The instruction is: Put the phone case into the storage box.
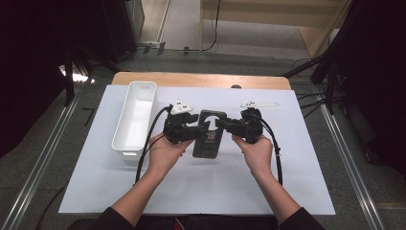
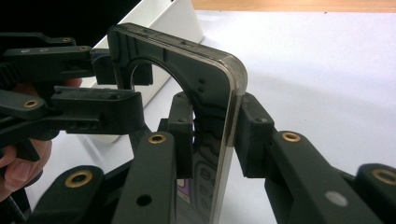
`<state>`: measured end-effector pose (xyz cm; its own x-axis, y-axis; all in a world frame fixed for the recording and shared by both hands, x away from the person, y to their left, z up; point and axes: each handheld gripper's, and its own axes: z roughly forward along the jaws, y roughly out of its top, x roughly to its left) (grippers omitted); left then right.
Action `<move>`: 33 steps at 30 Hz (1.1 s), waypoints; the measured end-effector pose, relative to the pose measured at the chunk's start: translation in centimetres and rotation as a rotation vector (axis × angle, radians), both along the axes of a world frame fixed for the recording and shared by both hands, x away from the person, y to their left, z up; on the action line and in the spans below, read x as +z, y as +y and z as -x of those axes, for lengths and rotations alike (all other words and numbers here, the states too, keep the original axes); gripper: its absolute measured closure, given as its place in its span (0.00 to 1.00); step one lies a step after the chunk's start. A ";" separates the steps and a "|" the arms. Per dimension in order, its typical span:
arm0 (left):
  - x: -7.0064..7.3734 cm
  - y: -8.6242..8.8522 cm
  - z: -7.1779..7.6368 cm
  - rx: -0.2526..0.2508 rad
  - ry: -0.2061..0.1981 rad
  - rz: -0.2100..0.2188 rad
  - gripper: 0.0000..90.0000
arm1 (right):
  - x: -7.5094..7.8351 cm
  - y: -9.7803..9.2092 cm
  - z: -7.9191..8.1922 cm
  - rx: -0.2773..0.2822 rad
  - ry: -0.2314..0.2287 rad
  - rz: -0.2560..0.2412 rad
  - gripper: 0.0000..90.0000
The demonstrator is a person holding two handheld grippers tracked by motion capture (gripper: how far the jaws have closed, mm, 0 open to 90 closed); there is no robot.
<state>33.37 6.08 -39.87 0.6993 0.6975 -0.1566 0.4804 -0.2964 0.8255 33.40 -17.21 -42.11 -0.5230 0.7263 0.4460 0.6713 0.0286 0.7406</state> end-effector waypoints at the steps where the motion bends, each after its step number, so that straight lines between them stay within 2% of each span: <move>1: 0.0 0.0 0.0 0.000 -0.002 -0.003 0.56 | 0.0 0.0 0.0 0.001 0.000 0.001 0.78; 10: 0.0 -0.2 0.1 0.012 -0.016 -0.021 0.65 | 0.1 0.4 0.2 0.002 -0.001 0.006 0.78; 33: 0.0 -0.3 0.1 0.035 -0.018 -0.032 0.77 | 0.2 0.8 0.4 -0.003 -0.005 0.001 0.78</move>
<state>33.26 5.79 -39.86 0.6772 0.7257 -0.1211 0.4758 -0.3065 0.8244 33.00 -16.43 -41.88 -0.5227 0.7283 0.4432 0.6680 0.0269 0.7436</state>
